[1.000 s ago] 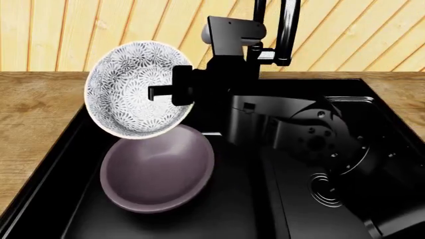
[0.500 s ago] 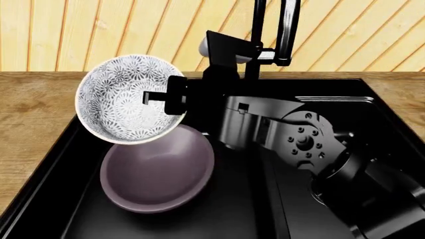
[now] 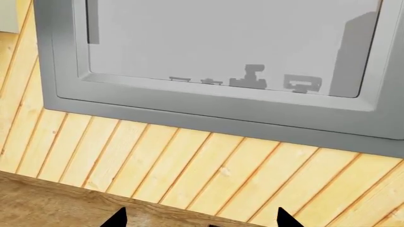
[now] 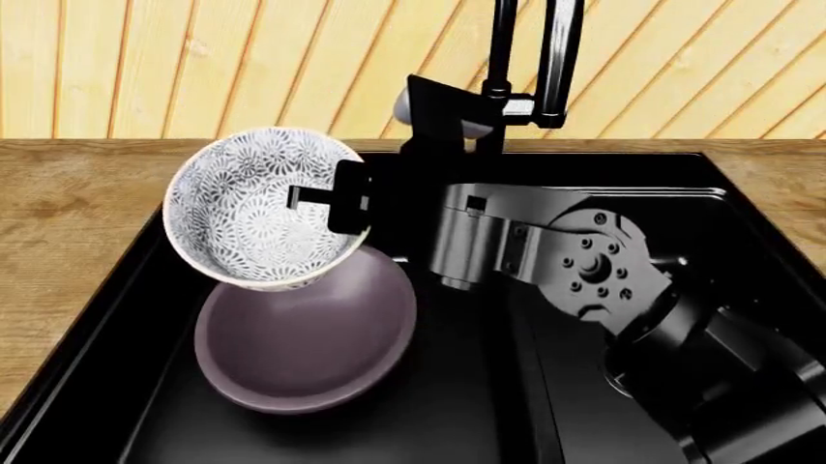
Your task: Stack the bowls in the sink.
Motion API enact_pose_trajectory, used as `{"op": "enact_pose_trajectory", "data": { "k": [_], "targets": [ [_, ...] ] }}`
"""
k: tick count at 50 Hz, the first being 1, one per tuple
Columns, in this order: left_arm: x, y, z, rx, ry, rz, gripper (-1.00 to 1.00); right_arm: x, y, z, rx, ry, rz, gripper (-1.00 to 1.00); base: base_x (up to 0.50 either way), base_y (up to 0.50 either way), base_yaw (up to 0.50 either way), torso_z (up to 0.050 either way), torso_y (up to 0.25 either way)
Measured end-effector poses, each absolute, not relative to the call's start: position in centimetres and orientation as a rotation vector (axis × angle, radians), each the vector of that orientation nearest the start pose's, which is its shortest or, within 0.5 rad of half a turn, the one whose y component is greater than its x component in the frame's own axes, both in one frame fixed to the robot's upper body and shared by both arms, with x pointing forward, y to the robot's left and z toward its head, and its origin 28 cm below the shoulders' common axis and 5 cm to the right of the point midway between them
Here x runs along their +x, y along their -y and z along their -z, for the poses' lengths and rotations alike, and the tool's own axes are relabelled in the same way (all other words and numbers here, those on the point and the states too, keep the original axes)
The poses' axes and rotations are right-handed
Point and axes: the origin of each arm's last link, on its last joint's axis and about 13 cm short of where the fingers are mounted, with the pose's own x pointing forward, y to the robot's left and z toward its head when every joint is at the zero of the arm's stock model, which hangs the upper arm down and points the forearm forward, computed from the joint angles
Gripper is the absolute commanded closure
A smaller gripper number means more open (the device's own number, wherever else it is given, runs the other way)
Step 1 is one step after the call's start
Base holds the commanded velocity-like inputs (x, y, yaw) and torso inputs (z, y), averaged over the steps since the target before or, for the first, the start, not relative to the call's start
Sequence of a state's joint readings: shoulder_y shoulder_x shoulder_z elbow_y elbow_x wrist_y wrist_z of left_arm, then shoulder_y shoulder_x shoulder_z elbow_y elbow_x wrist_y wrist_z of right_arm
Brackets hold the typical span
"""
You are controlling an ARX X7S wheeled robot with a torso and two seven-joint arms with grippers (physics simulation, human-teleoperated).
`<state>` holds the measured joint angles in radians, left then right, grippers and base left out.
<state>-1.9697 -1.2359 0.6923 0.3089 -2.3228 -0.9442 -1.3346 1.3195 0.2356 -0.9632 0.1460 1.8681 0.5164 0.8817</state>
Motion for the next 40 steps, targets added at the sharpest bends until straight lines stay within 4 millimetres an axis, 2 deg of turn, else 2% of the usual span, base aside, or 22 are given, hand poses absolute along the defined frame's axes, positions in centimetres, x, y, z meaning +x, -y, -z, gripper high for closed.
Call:
{"op": "enact_pose_trajectory", "data": {
  "k": [15,40],
  "targets": [
    [12.8,-30.4,-42.4,-0.061,0.118,-0.214,-1.0,30.1,-2.1,-27.1,0.295,-0.541,-0.45,1.0,0.0,0.0,0.0,0.001,0.0],
    [12.9,-30.4,-42.3,-0.057,0.115,-0.213,-1.0,30.4,-1.5,-25.4,0.262,-0.592,-0.414,1.0,0.0,0.0,0.0,0.0,0.0]
  ]
}}
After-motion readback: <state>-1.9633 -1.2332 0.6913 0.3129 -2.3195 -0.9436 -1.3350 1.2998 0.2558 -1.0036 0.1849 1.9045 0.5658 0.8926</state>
